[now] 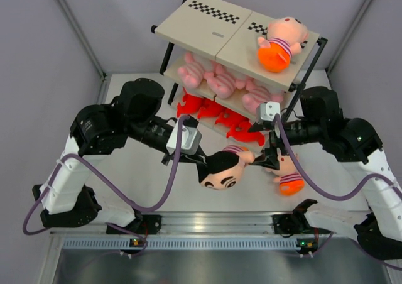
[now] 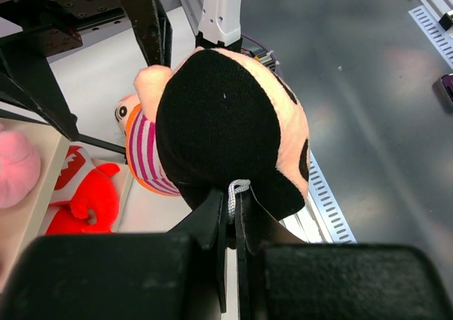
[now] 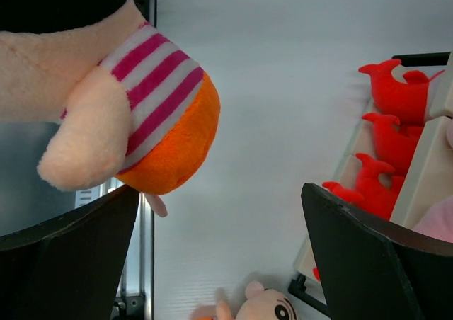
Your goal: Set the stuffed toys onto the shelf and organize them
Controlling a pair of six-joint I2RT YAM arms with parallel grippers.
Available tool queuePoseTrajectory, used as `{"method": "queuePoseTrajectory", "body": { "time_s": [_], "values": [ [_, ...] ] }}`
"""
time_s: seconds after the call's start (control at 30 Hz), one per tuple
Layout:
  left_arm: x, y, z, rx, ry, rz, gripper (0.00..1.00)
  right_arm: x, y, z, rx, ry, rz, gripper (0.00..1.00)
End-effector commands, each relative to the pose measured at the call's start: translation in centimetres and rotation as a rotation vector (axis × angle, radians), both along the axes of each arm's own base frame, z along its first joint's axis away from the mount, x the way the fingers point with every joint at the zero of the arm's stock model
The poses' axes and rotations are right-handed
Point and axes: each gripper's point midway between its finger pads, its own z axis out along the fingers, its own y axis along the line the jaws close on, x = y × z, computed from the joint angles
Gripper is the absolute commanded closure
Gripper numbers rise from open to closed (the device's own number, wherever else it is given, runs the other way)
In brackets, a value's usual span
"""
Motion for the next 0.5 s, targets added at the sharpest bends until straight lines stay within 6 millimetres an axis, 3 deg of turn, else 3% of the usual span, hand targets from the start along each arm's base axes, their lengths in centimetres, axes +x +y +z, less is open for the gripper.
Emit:
{"method": "queuePoseTrajectory", "body": {
  "time_s": [0.0,0.1,0.3,0.4,0.43,0.47],
  "values": [
    [-0.3,0.0,1.2,-0.040,-0.016,-0.020,1.00,-1.9,0.8,1.5,0.063,-0.054,0.105,0.02],
    [0.0,0.0,1.0,-0.036,-0.020,-0.011,1.00,-2.3,0.7,0.6,0.030,-0.022,0.118,0.01],
    [0.3,-0.4,1.0,-0.032,-0.016,-0.010,1.00,-2.3,2.8,2.3,0.147,-0.031,0.132,0.03],
    [0.5,-0.5,1.3,-0.038,-0.022,-0.003,1.00,-2.1,4.1,2.5,0.163,-0.005,0.122,0.22],
    [0.7,-0.6,1.3,-0.037,-0.024,0.003,1.00,-2.2,4.2,2.4,0.160,0.019,0.111,0.39],
    [1.2,-0.6,1.4,-0.034,-0.034,0.029,1.00,-2.3,4.5,2.6,0.157,0.029,0.110,0.47]
  ]
}}
